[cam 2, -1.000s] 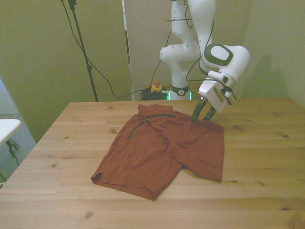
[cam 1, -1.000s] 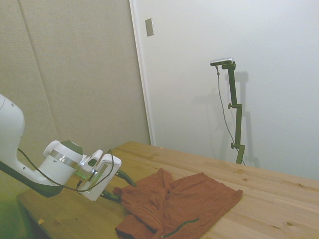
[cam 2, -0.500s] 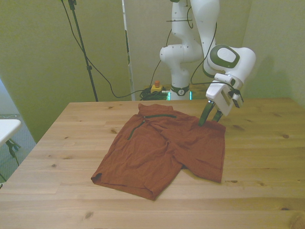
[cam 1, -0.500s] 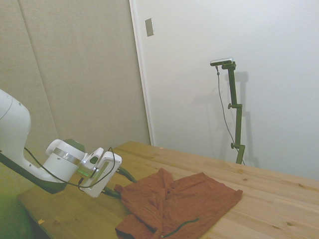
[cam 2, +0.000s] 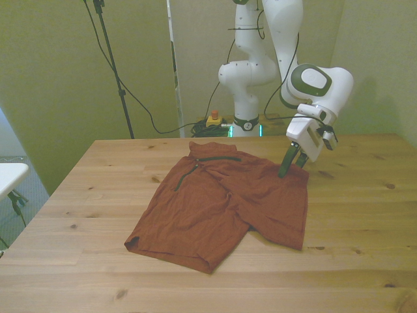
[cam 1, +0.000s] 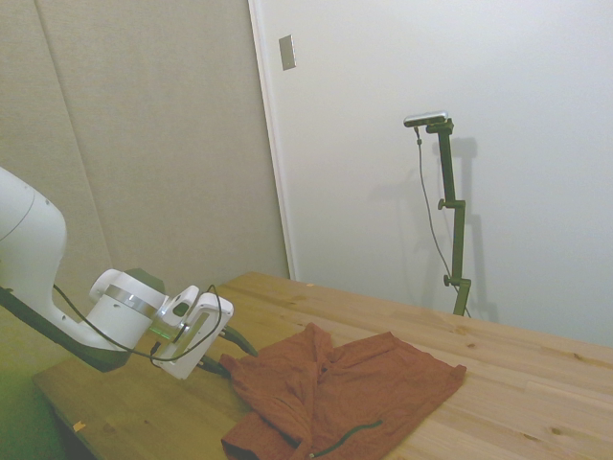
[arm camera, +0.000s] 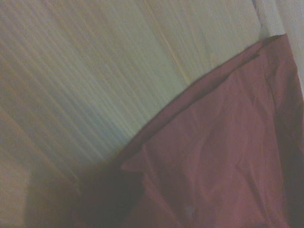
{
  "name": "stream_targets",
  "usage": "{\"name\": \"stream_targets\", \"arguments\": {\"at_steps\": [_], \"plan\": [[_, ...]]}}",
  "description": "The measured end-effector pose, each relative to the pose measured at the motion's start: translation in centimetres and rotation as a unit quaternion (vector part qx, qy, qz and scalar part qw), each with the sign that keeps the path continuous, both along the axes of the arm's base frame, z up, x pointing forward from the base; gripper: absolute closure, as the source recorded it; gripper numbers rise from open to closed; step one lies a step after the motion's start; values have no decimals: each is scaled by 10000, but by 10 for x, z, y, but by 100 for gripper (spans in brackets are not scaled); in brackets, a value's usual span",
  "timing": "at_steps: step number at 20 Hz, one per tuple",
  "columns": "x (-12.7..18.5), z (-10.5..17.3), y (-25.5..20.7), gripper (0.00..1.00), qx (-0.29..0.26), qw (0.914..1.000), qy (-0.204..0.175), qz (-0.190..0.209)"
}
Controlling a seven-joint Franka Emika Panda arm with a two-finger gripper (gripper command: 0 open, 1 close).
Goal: Fold the shorts
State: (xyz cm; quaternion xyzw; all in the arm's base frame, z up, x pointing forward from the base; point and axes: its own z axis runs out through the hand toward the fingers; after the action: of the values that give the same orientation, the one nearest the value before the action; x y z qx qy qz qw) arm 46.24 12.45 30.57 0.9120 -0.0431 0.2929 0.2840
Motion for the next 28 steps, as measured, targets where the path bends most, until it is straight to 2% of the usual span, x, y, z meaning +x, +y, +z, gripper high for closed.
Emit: {"name": "stream_targets", "arguments": {"at_steps": [18,23,28], "plan": [[3,-11,-1,100,251,9996,58,-72],[28,8,-35,100,774,9950,111,-617],[58,57,-78,100,1010,9900,-110,-976]]}}
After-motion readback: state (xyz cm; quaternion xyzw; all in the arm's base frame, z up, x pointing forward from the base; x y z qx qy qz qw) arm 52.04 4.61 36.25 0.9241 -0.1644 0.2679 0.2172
